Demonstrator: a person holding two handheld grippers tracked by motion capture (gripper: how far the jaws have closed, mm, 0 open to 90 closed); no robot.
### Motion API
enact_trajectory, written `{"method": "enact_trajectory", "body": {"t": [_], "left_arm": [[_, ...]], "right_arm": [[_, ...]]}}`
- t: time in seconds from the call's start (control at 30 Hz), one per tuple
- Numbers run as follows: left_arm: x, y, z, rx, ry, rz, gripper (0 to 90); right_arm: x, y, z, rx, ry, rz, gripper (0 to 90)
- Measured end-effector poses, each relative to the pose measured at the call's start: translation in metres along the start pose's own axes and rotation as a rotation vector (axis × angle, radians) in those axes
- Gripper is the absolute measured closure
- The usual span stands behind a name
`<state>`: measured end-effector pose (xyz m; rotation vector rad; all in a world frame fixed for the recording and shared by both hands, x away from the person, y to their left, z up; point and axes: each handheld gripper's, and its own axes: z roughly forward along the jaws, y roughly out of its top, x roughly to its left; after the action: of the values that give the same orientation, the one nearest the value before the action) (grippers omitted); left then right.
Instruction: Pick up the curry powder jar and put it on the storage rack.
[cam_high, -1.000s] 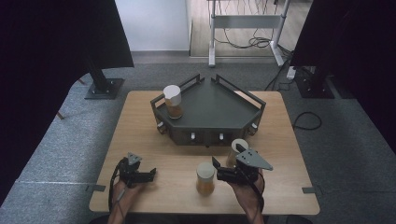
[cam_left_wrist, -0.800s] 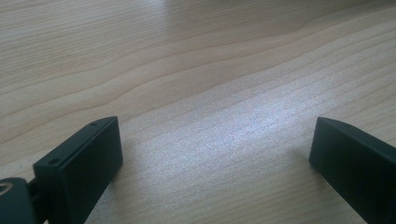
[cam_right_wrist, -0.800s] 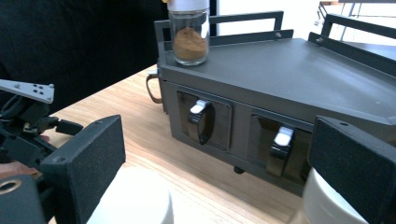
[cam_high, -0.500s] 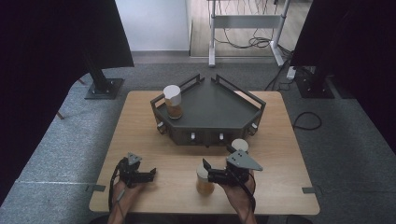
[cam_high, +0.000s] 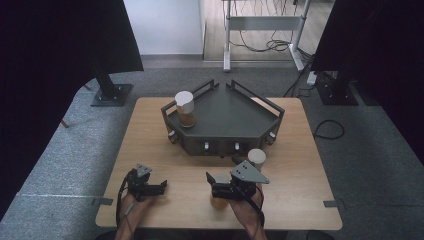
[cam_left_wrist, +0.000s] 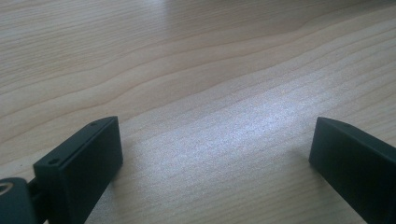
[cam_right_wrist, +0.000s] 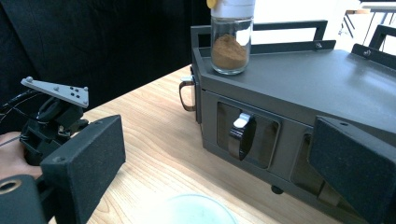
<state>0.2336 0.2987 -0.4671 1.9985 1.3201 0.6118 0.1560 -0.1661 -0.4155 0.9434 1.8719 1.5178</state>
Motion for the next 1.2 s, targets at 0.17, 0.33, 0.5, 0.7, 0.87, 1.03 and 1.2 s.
{"method": "enact_trajectory", "body": {"t": [0.17,0.33,0.5,0.7,0.87,1.03,1.2], "left_arm": [[0.000,0.000,0.000,0.000,-0.001,0.001,2.4],[0.001,0.000,0.000,0.000,-0.001,0.001,2.4],[0.001,0.000,0.000,0.000,-0.001,0.001,2.4],[0.001,-0.001,-0.001,0.000,-0.001,0.001,2.4],[0.001,-0.001,-0.001,0.000,-0.001,0.000,2.5],[0.001,-0.001,-0.001,0.000,-0.001,0.000,2.4],[0.001,-0.001,-0.001,0.000,-0.001,0.000,2.5]], "right_arm": [[0.003,-0.003,0.003,0.014,-0.003,-0.012,3.4],[0.003,-0.009,0.005,0.032,0.003,-0.003,3.4],[0.006,-0.015,0.007,0.042,0.003,-0.005,3.4],[0.007,-0.021,0.006,0.057,0.001,-0.001,3.9],[0.007,-0.026,0.006,0.068,0.000,0.002,4.9],[0.010,-0.031,0.007,0.077,0.000,-0.002,5.7],[0.012,-0.036,0.007,0.084,-0.007,-0.013,7.5]]}}
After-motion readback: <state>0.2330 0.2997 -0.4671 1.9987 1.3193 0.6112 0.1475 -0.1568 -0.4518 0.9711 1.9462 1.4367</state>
